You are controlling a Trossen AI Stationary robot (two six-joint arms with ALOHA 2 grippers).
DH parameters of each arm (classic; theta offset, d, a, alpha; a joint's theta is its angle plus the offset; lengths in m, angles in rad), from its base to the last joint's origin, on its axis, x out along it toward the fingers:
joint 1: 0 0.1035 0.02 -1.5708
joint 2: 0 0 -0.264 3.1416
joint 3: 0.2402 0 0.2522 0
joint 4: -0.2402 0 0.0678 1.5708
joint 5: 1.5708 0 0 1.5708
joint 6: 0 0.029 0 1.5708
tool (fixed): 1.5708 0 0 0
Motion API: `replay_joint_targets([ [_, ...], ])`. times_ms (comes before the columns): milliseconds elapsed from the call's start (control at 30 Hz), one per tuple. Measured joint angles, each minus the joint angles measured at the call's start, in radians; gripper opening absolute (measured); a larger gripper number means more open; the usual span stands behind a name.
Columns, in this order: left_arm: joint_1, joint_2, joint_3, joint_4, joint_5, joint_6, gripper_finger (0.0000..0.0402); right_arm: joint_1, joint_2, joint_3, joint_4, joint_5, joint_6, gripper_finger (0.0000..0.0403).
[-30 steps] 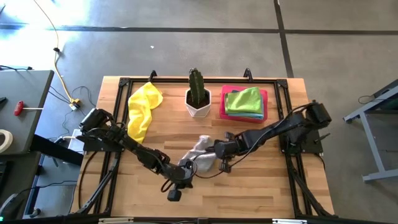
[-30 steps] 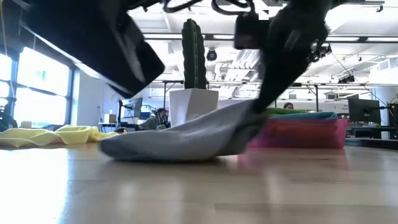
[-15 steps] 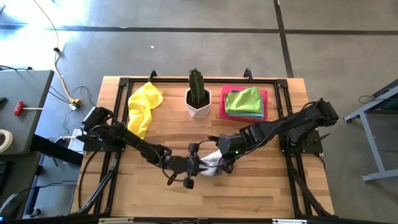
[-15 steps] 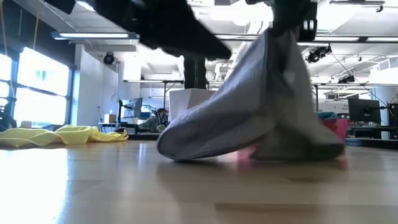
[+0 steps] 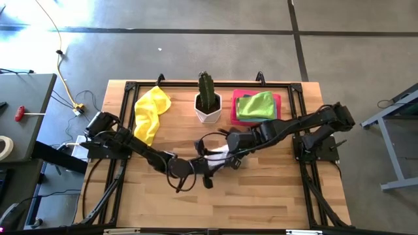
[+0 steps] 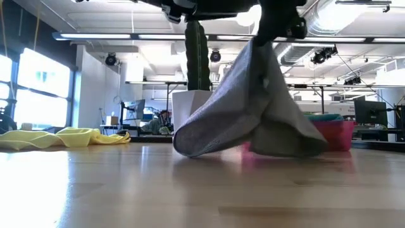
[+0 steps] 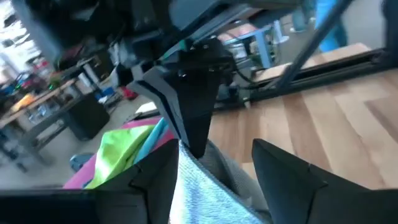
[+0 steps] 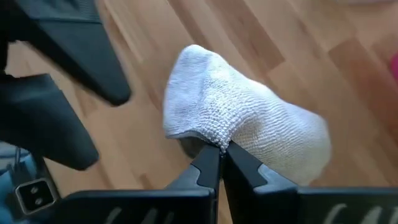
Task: Fold microfiber towels
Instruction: Fold the gray towel
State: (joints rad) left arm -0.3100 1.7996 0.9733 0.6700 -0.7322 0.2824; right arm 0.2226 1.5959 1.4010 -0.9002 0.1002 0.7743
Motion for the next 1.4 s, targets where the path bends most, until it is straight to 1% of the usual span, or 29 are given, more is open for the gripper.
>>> replay_joint_targets([
  [133,0.023,0.000,0.000,-0.014,-0.080,-0.064,0.0200,-0.018,0.000,0.000,0.036,0.013,-0.023,0.0004],
  [233,0.041,0.000,0.000,-0.014,-0.132,-0.068,0.0200,-0.031,0.000,0.000,0.064,0.015,-0.034,0.0004],
  [333,0.059,0.001,0.000,-0.017,-0.133,-0.094,0.0200,-0.043,0.000,0.000,0.080,0.021,-0.042,0.0004],
  [433,0.067,0.001,0.000,-0.040,-0.105,-0.138,0.0200,-0.058,0.000,0.000,0.084,0.034,-0.050,0.0004],
  [567,0.071,0.001,0.000,-0.094,-0.107,-0.146,0.0200,-0.073,0.000,-0.001,0.095,0.043,-0.066,0.0004],
  [633,0.075,0.001,0.000,-0.145,-0.110,-0.177,0.0200,-0.077,0.000,-0.001,0.113,0.045,-0.077,0.0004],
  [700,0.081,0.001,0.000,-0.201,-0.141,-0.225,0.0200,-0.079,0.000,-0.001,0.124,0.045,-0.084,0.0004],
  [900,0.087,0.001,0.000,-0.398,-0.331,-0.344,0.0200,-0.075,0.000,-0.001,0.117,0.042,-0.102,0.0004],
  [1000,0.077,0.001,0.000,-0.502,-0.403,-0.419,0.0200,-0.071,0.000,-0.001,0.108,0.040,-0.109,0.0004],
  [1200,0.053,0.002,0.000,-0.694,-0.452,-0.559,0.0200,-0.069,0.000,-0.001,0.032,0.049,-0.128,0.0004],
  [1333,0.046,0.002,0.000,-0.893,-0.469,-0.720,0.0200,-0.063,0.000,-0.002,-0.012,0.052,-0.149,0.0004],
  [1400,0.047,0.002,-0.001,-0.956,-0.451,-0.816,0.0200,-0.054,0.000,-0.002,-0.012,0.053,-0.152,0.0004],
])
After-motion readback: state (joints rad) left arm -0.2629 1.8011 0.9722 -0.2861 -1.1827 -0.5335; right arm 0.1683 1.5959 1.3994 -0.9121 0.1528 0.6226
